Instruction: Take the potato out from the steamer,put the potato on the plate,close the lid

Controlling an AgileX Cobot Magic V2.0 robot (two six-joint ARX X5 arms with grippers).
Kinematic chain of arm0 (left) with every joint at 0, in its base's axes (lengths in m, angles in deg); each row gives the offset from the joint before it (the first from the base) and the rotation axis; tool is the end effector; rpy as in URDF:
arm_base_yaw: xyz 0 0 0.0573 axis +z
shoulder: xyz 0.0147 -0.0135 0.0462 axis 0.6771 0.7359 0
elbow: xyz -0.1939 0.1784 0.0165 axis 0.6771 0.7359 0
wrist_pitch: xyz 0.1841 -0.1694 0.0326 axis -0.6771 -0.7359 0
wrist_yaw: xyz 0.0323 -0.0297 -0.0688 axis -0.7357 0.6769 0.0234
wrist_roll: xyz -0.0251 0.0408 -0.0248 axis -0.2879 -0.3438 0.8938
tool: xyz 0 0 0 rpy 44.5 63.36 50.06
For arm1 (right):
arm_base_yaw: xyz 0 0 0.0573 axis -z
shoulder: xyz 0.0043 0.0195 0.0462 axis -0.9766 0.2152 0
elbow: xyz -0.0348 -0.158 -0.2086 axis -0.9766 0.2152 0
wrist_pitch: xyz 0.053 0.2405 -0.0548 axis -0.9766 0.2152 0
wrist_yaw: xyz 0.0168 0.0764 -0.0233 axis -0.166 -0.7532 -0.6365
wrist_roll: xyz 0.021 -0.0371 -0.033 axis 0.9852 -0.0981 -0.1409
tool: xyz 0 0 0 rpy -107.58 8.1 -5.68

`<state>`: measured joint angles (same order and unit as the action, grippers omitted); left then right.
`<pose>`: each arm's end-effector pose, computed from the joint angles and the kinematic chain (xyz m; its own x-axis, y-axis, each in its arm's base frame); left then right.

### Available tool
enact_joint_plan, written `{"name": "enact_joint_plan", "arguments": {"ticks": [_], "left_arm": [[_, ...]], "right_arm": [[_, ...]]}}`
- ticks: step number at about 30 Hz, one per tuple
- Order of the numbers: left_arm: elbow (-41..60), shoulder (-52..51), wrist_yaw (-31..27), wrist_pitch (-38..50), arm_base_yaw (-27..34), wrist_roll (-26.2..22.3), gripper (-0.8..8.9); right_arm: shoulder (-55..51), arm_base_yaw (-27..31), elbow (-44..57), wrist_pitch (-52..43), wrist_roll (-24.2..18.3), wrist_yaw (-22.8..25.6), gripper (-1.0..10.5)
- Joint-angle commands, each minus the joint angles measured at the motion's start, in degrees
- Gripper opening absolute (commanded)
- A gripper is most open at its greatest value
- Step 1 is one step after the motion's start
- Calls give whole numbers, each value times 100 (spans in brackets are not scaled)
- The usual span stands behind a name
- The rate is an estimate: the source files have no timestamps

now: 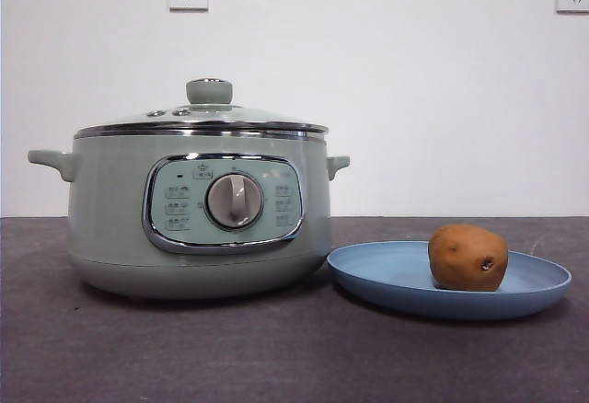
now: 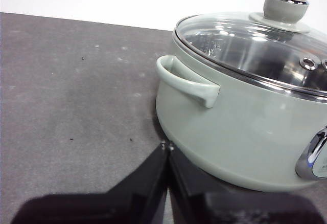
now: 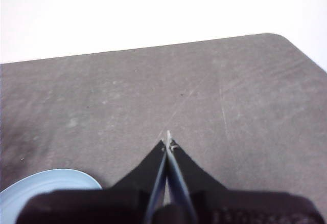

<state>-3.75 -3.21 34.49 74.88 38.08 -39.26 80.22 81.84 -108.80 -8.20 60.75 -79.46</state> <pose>0.0949 -0.0114 0.1519 0.9631 -0.2139 -0.1635 0.1840 0.9662 -0.1806 0.1231 -0.0092 0.2743 0.9689 -0.0726 -0.2366 0.0876 0.9947 0.0535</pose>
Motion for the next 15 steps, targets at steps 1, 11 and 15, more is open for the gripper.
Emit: {"name": "enact_joint_plan", "arguments": {"ticks": [1, 11, 15], "left_arm": [[74, -15, -24, 2, 15, 20, -4], [74, -15, -24, 2, 15, 20, -4], [74, -15, -24, 2, 15, 20, -4]], "right_arm": [[-280, 70, 809, -638, 304, -7, -1], [-1379, 142, 2542, -1447, 509, -4, -1], [-1893, 142, 2911, -1438, 649, -2, -1]]}}
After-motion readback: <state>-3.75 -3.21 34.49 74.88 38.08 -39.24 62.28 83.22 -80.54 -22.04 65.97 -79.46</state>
